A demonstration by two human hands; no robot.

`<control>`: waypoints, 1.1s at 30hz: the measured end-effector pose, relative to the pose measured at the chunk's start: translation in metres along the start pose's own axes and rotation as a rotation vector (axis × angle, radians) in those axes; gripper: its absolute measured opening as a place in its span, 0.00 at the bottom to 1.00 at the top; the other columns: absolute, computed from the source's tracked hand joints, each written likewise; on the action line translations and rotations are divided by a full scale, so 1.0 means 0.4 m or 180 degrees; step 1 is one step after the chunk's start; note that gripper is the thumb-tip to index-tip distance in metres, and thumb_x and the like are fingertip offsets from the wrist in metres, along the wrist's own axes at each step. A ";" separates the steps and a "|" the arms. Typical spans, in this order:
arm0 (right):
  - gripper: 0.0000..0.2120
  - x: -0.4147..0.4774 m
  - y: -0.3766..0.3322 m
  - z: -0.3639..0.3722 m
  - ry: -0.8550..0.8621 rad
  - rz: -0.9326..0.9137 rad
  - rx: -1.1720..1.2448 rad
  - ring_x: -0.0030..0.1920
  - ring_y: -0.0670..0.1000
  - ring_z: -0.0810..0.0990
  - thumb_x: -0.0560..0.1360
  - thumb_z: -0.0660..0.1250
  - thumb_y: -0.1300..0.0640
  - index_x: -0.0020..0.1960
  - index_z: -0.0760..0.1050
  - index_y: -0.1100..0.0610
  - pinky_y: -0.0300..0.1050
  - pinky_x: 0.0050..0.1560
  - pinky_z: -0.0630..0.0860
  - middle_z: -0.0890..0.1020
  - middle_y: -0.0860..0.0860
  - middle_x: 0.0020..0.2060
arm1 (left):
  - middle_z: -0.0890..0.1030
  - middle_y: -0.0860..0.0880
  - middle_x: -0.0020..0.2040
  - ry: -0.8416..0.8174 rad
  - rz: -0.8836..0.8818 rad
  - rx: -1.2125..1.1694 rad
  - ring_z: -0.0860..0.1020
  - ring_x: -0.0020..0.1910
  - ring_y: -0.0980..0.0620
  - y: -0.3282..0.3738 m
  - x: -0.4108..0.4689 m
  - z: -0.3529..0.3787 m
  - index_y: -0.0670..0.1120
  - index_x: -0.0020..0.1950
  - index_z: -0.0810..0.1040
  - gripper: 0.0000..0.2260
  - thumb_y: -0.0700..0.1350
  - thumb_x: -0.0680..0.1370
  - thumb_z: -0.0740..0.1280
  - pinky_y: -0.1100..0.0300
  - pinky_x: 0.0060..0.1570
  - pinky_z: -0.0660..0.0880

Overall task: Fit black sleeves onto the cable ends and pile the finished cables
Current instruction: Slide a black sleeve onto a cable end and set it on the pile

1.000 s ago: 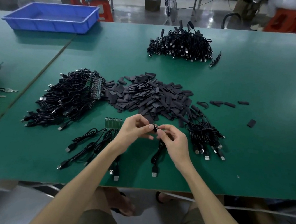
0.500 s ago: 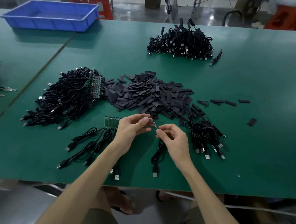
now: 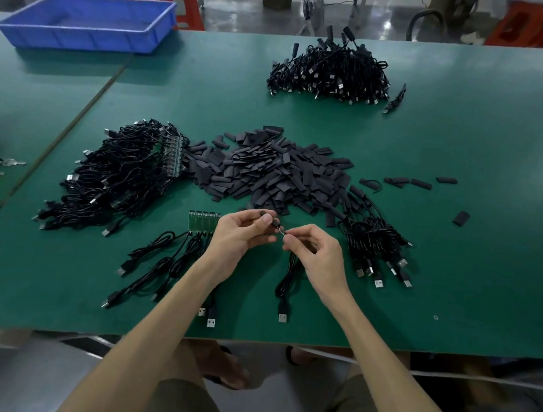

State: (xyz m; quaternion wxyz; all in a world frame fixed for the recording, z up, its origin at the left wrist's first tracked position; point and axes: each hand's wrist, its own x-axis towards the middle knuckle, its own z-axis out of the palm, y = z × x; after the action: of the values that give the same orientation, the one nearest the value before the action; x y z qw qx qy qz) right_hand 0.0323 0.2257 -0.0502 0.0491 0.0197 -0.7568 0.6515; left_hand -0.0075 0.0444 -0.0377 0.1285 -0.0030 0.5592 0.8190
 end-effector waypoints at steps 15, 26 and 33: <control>0.05 0.000 0.001 0.003 0.0042 0.0056 -0.0236 0.42 0.46 0.85 0.75 0.77 0.56 0.47 0.83 0.56 0.42 0.47 0.81 0.87 0.47 0.38 | 0.83 0.32 0.50 -0.0245 0.0330 0.0767 0.84 0.48 0.40 -0.008 -0.013 -0.013 0.35 0.57 0.81 0.10 0.38 0.78 0.72 0.52 0.50 0.83; 0.11 -0.003 0.000 0.009 -0.0123 0.0001 -0.0503 0.46 0.39 0.83 0.74 0.78 0.52 0.54 0.82 0.52 0.30 0.45 0.74 0.86 0.44 0.45 | 0.85 0.38 0.52 0.0117 0.0456 0.0505 0.84 0.53 0.42 -0.009 -0.019 -0.017 0.35 0.58 0.81 0.10 0.37 0.79 0.71 0.53 0.50 0.82; 0.11 -0.003 -0.004 0.013 -0.0125 -0.0108 -0.0470 0.47 0.43 0.84 0.77 0.75 0.54 0.57 0.79 0.49 0.34 0.48 0.77 0.87 0.44 0.45 | 0.85 0.38 0.53 0.0173 0.0483 0.0461 0.84 0.54 0.42 -0.004 -0.023 -0.018 0.34 0.59 0.80 0.11 0.37 0.79 0.70 0.52 0.51 0.83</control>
State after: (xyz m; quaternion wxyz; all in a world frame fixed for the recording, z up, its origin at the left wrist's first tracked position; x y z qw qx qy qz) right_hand 0.0335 0.2203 -0.0496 0.0466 0.0416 -0.8032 0.5924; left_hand 0.0006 0.0365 -0.0404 0.0507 0.0265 0.6189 0.7834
